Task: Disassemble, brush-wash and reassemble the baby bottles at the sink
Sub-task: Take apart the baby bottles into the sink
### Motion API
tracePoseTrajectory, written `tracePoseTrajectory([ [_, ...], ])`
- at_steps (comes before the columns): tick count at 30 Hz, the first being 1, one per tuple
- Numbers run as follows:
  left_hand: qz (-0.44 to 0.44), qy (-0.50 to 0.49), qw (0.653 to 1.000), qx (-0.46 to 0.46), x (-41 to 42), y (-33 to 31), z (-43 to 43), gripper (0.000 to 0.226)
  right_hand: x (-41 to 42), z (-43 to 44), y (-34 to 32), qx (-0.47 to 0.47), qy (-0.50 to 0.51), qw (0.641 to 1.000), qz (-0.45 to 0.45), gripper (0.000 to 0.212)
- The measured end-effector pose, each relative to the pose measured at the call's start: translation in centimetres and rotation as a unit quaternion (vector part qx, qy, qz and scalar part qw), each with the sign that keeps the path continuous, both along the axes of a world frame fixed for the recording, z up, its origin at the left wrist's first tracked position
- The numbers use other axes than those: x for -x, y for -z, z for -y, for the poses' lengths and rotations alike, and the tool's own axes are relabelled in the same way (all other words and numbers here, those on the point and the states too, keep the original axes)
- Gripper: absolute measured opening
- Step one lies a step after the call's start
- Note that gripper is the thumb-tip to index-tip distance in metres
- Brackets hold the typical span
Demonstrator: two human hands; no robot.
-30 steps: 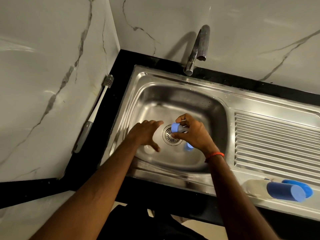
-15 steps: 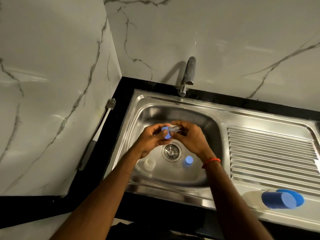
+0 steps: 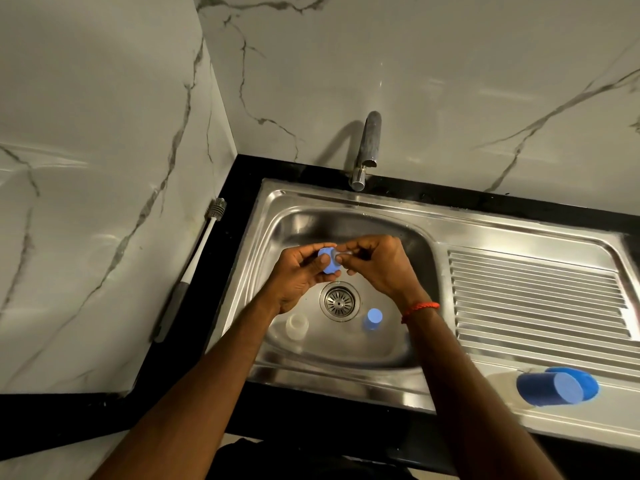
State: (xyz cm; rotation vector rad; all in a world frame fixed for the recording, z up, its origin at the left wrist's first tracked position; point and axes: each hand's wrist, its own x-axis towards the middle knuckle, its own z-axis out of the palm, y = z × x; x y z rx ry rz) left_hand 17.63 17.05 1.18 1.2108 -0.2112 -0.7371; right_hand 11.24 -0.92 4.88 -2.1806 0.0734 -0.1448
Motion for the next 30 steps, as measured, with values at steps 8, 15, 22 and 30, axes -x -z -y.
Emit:
tracePoseTrajectory([
  [8,0.004,-0.007,1.000,0.013,0.2,0.4,0.1,0.035,-0.9,0.0,-0.5,0.041,-0.013,0.999,-0.016,0.019],
  [15,-0.005,-0.030,0.999,0.022,1.0,1.4,0.2,0.030,-1.3,-0.9,-0.6,0.070,0.001,0.997,-0.034,0.010],
  [22,-0.027,-0.057,0.997,0.043,2.1,1.9,0.6,0.036,-1.4,-0.9,-0.6,0.074,-0.019,0.995,-0.060,0.010],
  [30,-0.003,-0.016,1.000,0.025,2.4,2.6,0.6,0.044,-0.8,-1.0,0.1,0.091,0.001,0.993,-0.074,0.015],
])
